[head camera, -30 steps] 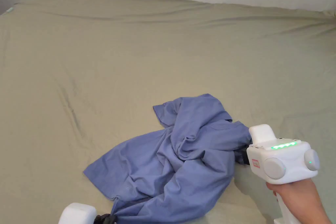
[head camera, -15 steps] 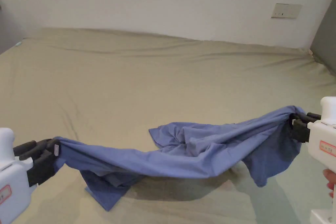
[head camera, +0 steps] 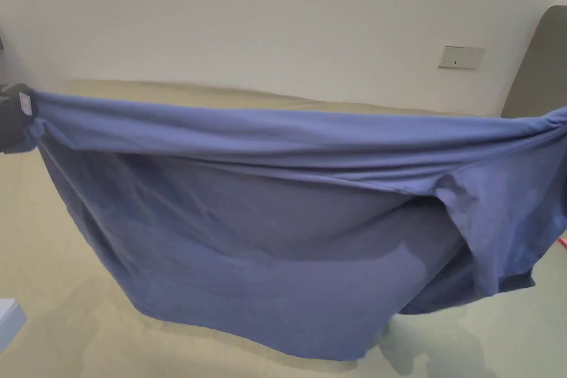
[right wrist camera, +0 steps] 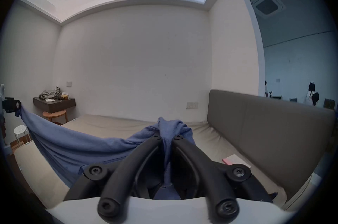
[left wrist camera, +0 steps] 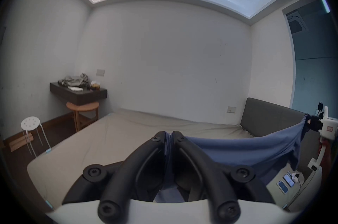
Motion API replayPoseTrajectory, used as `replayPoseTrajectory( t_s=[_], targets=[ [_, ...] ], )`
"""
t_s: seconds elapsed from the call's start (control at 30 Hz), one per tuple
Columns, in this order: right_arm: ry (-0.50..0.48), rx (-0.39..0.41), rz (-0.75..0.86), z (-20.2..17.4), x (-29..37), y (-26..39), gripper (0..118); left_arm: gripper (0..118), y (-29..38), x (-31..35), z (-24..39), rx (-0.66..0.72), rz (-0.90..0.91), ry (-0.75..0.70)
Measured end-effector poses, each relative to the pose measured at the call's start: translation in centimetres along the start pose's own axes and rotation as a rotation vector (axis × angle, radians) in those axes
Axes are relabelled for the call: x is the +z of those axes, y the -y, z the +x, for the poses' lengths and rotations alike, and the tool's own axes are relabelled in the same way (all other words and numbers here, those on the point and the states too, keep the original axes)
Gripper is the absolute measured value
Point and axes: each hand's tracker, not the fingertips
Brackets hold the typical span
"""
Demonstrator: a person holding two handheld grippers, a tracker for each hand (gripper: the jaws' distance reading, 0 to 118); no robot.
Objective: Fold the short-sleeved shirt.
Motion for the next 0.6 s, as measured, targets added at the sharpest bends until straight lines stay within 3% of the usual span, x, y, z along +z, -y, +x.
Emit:
replayPoseTrajectory(
  t_s=[0.23, 0.6],
  targets=[
    [0.048, 0.034, 0.081, 0.6, -0.8, -4.8, 7, 6, -4.7, -2.3, 1.1, -0.016, 0.065, 0.031],
    [0.098, 0.154, 0.147, 0.1, -6.4, -9.9, 7, 6, -10.2, -8.8, 1.1, -0.072, 0.107, 0.049]
  ],
)
